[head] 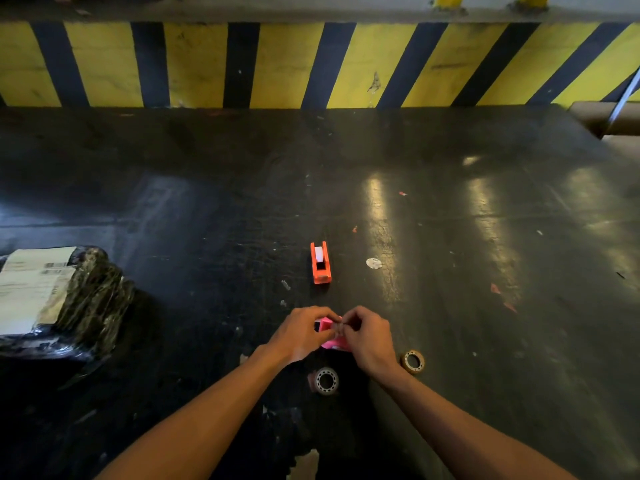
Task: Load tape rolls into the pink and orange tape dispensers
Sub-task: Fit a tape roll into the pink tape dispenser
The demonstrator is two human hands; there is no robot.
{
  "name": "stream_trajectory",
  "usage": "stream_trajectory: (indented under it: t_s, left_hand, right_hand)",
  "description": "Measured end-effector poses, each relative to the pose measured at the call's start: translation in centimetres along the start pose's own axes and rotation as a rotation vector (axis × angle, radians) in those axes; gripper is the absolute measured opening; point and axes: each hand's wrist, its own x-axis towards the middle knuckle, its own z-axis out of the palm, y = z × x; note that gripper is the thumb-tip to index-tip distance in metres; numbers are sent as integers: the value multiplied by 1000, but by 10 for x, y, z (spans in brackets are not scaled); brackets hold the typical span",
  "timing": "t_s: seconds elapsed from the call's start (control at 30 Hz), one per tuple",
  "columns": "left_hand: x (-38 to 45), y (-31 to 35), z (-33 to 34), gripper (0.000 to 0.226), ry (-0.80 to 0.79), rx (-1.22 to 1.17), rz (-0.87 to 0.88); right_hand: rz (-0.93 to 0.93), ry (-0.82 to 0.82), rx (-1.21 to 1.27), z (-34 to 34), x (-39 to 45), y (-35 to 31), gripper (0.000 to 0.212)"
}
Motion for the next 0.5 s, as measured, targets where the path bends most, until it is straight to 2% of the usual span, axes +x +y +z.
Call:
stream_trajectory:
  t_s: [0.07,0.2,0.5]
  left_hand:
    - [0,1,-1,28,-9,16,7]
    - [0,2,-2,27,-17,33,28]
    - [1,0,-1,31,-23,-6,-8]
  right_hand:
    - [70,-8,81,-3,3,-2,19]
    - [124,-36,58,-17,6,2,9]
    - [265,-63,111,-48,6,30,17]
